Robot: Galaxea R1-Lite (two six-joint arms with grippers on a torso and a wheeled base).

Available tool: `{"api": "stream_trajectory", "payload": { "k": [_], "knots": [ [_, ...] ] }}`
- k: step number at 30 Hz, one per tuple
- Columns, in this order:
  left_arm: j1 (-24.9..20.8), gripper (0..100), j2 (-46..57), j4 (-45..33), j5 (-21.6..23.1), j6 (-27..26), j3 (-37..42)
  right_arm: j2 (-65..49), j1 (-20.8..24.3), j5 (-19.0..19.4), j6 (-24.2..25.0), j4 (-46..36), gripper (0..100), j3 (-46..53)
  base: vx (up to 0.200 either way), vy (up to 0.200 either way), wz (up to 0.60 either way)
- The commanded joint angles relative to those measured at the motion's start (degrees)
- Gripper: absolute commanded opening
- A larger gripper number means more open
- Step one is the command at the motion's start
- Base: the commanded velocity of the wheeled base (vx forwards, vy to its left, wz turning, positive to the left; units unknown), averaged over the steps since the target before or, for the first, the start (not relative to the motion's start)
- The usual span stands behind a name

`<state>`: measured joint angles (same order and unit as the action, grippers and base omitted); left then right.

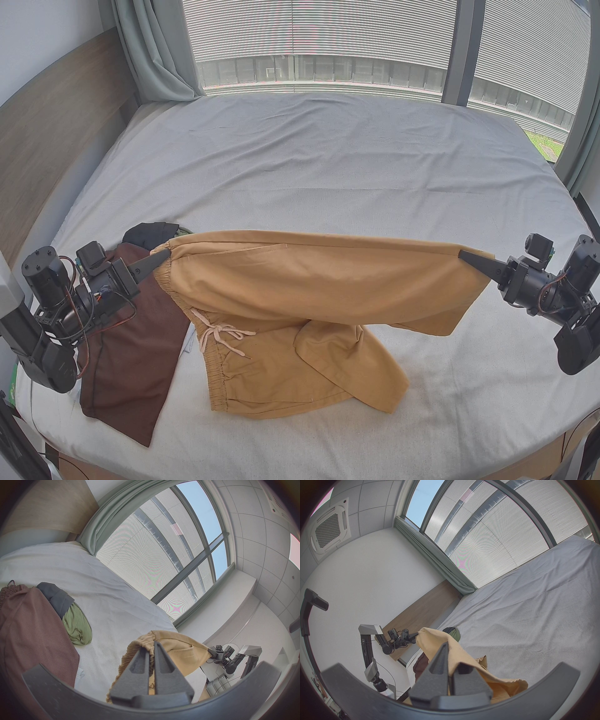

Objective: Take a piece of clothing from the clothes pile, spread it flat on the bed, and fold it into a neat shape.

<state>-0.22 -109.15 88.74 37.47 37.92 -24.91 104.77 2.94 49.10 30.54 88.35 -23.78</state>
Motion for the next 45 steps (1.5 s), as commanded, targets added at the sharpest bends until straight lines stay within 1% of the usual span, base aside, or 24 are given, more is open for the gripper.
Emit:
{"api": "stream_trajectory", "payload": {
  "k": [1,3,11,17,19,22,26,30,35,37,41,45],
  "knots": [
    [-0.3,0,0.2,0.0,0.0,0.0,-0.1,0.8,0.2,0.0,0.3,-0.1,0,-0.6,0.000,0.000,0.00],
    [-0.5,0,0.1,0.0,-0.1,0.1,-0.4,2.7,0.2,0.0,1.9,0.0,0,-2.1,0.000,0.000,0.00],
    [-0.5,0,-1.9,0.0,-2.9,0.0,-1.7,5.5,0.1,-0.2,3.3,-0.1,0,-7.9,0.000,0.000,0.00],
    [-0.6,0,-3.6,0.0,-2.8,0.3,-3.3,9.1,1.0,-3.6,4.2,-0.1,0,-13.4,0.000,0.000,0.00],
    [-0.7,0,-5.1,0.0,-2.8,0.1,-4.3,10.4,1.0,-4.1,4.3,-0.1,0,-14.6,0.000,0.000,0.00],
    [-0.9,0,-6.9,0.0,-3.1,0.0,-5.8,11.8,1.0,-4.2,4.3,-0.1,0,-16.0,0.000,0.000,0.00],
    [-1.3,0,-9.2,0.0,-5.2,-0.1,-7.4,13.8,0.8,-4.2,4.5,-0.1,0,-18.8,0.000,0.000,0.00],
    [-1.7,0,-11.2,0.0,-6.2,-0.1,-9.4,14.5,1.0,-4.3,7.4,-0.2,0,-21.7,0.000,0.000,0.00],
    [-1.8,0,-12.6,0.1,-6.3,-0.1,-11.5,17.0,1.4,-4.2,9.2,-0.5,0,-26.2,0.000,0.000,0.00],
    [-1.8,0,-13.1,0.1,-6.4,-0.1,-12.0,17.8,1.4,-4.3,9.6,-0.5,0,-26.8,0.000,0.000,0.00],
    [-1.8,0,-13.3,0.1,-8.8,-0.1,-11.8,18.5,1.4,-4.7,9.5,0.0,0,-24.7,0.000,0.000,0.00],
    [-1.6,0,-13.2,0.1,-9.2,0.0,-12.2,18.1,1.3,-5.8,9.4,0.0,0,-24.0,0.000,0.000,0.00]
  ]
}}
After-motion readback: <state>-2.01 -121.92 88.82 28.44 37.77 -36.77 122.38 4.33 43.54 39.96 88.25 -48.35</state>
